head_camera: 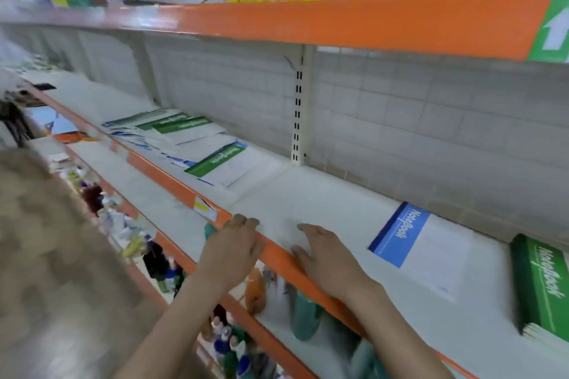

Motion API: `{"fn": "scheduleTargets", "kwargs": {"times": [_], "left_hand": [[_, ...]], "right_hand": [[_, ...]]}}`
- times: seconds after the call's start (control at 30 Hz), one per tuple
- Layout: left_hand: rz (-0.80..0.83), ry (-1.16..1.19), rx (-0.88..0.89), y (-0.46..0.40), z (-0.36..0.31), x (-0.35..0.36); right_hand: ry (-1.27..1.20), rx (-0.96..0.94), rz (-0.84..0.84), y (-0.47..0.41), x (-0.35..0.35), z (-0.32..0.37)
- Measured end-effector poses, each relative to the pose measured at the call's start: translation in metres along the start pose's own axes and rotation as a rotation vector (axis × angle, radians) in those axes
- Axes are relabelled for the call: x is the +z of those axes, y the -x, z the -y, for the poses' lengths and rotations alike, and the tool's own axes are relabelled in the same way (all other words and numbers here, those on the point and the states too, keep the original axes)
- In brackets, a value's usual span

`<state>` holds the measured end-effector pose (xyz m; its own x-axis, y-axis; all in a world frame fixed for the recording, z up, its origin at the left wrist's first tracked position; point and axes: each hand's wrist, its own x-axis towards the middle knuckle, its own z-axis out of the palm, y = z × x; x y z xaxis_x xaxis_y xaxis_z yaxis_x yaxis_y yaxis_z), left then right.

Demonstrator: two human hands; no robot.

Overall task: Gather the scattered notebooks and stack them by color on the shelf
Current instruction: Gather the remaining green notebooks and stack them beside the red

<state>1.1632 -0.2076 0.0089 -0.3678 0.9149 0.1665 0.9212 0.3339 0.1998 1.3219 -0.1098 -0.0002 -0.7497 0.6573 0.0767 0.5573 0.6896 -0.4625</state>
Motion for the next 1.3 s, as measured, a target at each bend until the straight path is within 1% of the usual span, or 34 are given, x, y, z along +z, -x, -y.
{"fn": "scheduleTargets", "kwargs": {"times": [0.17,0.3,0.5,0.67,0.9,1.03,1.2,1.3], "left_hand": [[0.001,-0.056,-0.066,0.016,0.06,-0.01],[0.014,-0.045,-0.127,0.028,0.1,-0.015],[-0.01,0.008,-0.22,0.032,0.156,-0.023],[-0.015,0.035,-0.253,0.015,0.201,-0.026],[-0.004,0.03,-0.208,-0.05,0.265,-0.033],[-0.001,0.038,-0.153,-0.092,0.295,-0.039],[-0.041,0.047,-0.078,-0.137,0.315,-0.039],[-0.027,0.087,-0.022,-0.16,0.314,-0.034]], "right_hand": [[0.002,-0.053,0.017,-0.03,0.03,0.043],[-0.002,-0.133,0.018,-0.054,0.05,0.08],[0.001,-0.257,0.055,-0.092,0.08,0.131],[-0.018,-0.278,0.057,-0.134,0.098,0.155],[-0.056,-0.275,-0.021,-0.221,0.118,0.181],[-0.065,-0.224,-0.031,-0.267,0.123,0.193],[-0.058,-0.159,-0.065,-0.304,0.126,0.192],[-0.031,-0.073,-0.07,-0.317,0.125,0.18]]}}
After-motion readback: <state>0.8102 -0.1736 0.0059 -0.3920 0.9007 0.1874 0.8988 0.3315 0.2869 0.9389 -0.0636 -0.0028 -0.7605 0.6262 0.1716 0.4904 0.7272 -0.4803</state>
